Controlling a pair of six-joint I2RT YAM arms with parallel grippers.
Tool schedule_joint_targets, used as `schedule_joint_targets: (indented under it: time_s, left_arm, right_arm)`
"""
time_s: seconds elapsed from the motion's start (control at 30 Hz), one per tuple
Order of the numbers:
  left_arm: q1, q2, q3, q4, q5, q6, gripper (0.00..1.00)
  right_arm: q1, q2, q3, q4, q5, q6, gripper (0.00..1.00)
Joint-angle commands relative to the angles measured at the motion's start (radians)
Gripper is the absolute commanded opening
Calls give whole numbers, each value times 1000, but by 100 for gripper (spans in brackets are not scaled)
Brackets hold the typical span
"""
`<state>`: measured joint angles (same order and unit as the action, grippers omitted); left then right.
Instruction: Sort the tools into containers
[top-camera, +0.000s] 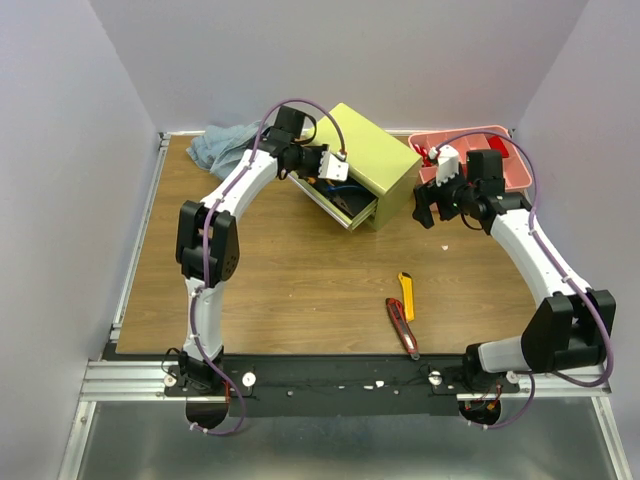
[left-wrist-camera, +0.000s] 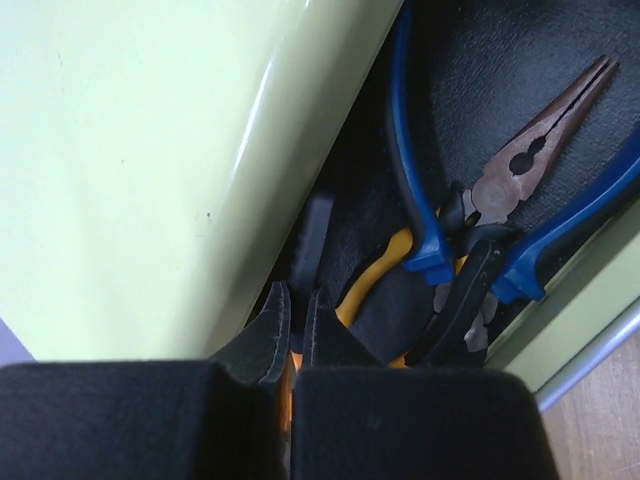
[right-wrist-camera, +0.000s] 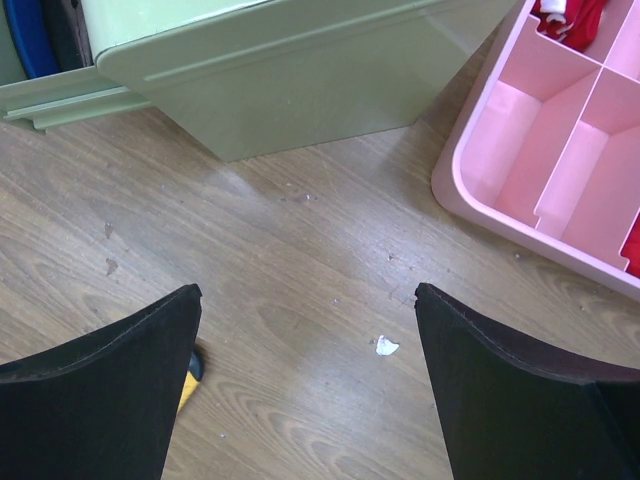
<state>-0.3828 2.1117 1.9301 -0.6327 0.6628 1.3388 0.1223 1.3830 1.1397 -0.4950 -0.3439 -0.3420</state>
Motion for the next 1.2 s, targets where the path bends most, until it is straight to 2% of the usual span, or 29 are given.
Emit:
schedule_joint_targets:
  time_s: [0.0, 0.03, 0.07, 0.1, 0.17, 0.2, 0.33, 0.37, 0.53, 0.57, 0.67, 0.7, 0.73, 0.77, 0.8, 0.83, 0.87, 0.93, 0.97, 1.07, 1.13, 1.17]
  left_arm:
    - [-24, 37, 35, -62, 77, 16, 20]
    - [-24, 33, 14, -33, 83, -3, 28]
    - [-25, 9, -8, -1, 83, -45, 39]
    - [-28, -62, -102, 146, 71, -135, 51]
    - [-30, -114, -172, 322, 52, -203, 55]
    - [-30, -161, -216, 359, 25, -225, 57]
    - [-28, -278, -287, 416, -47, -340, 60]
    - [-25, -307, -318, 483, -69, -389, 62]
    - [-13, -511, -569, 610, -167, -614, 62]
    - [-11, -530, -600, 628, -192, -726, 62]
    - [22, -579, -704, 683, -207, -930, 62]
    - [34, -585, -747, 702, -204, -1093, 56]
    - [51, -588, -767, 720, -201, -1171, 52]
    - [77, -585, -786, 758, -193, -1257, 46]
    - [90, -582, -827, 780, -189, -1321, 27]
    - [96, -584, -851, 803, -189, -1427, 16]
    - [96, -584, -879, 859, -190, -1444, 4]
    - [94, -591, -957, 915, -180, -1472, 0]
    - [93, -590, -974, 950, -177, -1481, 0]
    - [87, -565, -1002, 990, -178, -1506, 0]
    - [79, -535, -1005, 1007, -178, -1508, 0]
    - [76, -524, -1005, 1024, -186, -1504, 0]
  right_arm:
    - [-9, 11, 29, -14, 23, -15, 95]
    - [-7, 5, 29, -14, 28, -14, 95]
    - [-9, -1, 26, -14, 35, -5, 95]
    - [-7, -25, 22, -20, 43, 10, 95]
    - [-7, -56, 11, -28, 45, 23, 95]
    - [-9, -67, 9, -46, 34, 20, 95]
    - [-7, -111, -35, -76, 3, -2, 95]
    - [-7, -122, -46, -71, 3, -5, 94]
    - [-7, -107, -31, -31, 16, 24, 94]
    - [-7, -98, -14, -25, 13, 31, 94]
    - [-7, -43, 75, -4, -10, 75, 94]
    - [-7, -21, 98, 13, -17, 90, 93]
    - [-7, 16, 127, 22, -23, 127, 92]
    - [-7, 43, 182, 29, -29, 142, 88]
    - [-7, 65, 216, 27, -36, 155, 83]
    - [-7, 115, 245, 24, -62, 172, 78]
    - [-7, 137, 271, 19, -72, 176, 63]
    - [-6, 180, 340, 18, -95, 190, 42]
    - [-6, 220, 362, 15, -98, 193, 23]
    - [8, 289, 410, 16, -83, 201, 10]
    - [23, 318, 426, 21, -67, 201, 9]
    - [27, 332, 430, 26, -64, 208, 4]
